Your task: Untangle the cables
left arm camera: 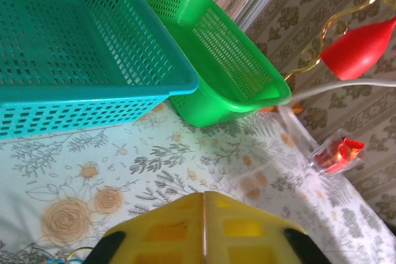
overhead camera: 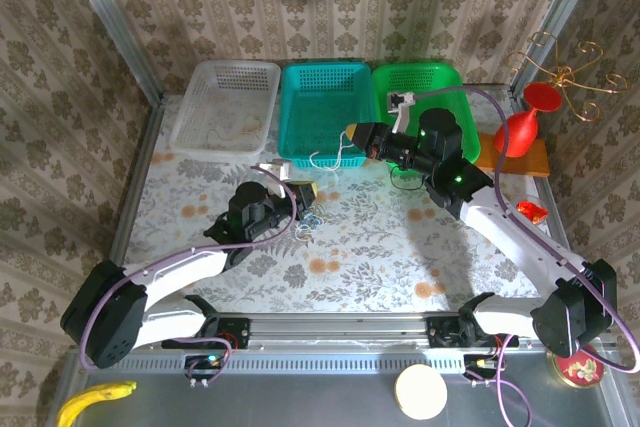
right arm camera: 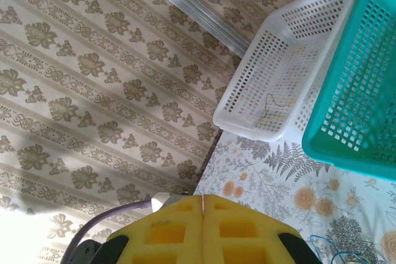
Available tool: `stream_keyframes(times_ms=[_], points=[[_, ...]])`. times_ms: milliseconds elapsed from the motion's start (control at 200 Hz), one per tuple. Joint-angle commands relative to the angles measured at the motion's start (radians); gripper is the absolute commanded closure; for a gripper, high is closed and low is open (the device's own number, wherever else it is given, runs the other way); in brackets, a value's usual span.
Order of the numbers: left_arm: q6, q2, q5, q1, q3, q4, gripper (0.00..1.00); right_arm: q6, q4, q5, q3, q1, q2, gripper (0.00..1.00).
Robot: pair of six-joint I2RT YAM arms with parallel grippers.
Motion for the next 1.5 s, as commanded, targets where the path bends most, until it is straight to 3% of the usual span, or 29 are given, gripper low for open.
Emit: stream_keyframes(times_ms=[0, 255, 520, 995, 1180, 1290, 1410, 1495], points=[[-0.014, -0.002, 0.023, 0.02, -0.006, 0.044, 1.0, 0.0, 0.007, -0.011, -0.002, 0.003, -0.031, 1.0], [-0.04, -0.093, 0.043, 0.149, 0.047, -0.044, 1.0, -0.027, -0.024, -0.019, -0.053, 0.003, -0.065, 1.0], [-0.043, -0.075, 0.171, 0.313, 0.231, -0.114, 1.0, -0.058, -0.011, -0.05, -0.151, 0.008, -0.075, 1.0], [-0.08, 0.108, 0.282, 0.337, 0.524, -0.084, 1.0, -0.093, 0.023, 0.002, -0.268, 0.05, -0.034, 0.95], [-0.083, 0.185, 0.305, 0.338, 0.636, -0.084, 1.0, -0.092, 0.041, 0.015, -0.291, 0.066, -0.012, 0.83], [-0.075, 0.241, 0.311, 0.343, 0.716, -0.099, 1.0, -0.092, 0.041, 0.028, -0.307, 0.067, -0.013, 0.68], [-0.088, 0.325, 0.319, 0.362, 0.805, -0.094, 1.0, -0.094, 0.038, 0.052, -0.324, 0.069, -0.023, 0.45], [-0.092, 0.395, 0.327, 0.382, 0.878, -0.096, 1.0, -0.107, 0.016, 0.061, -0.326, 0.069, -0.025, 0.39]])
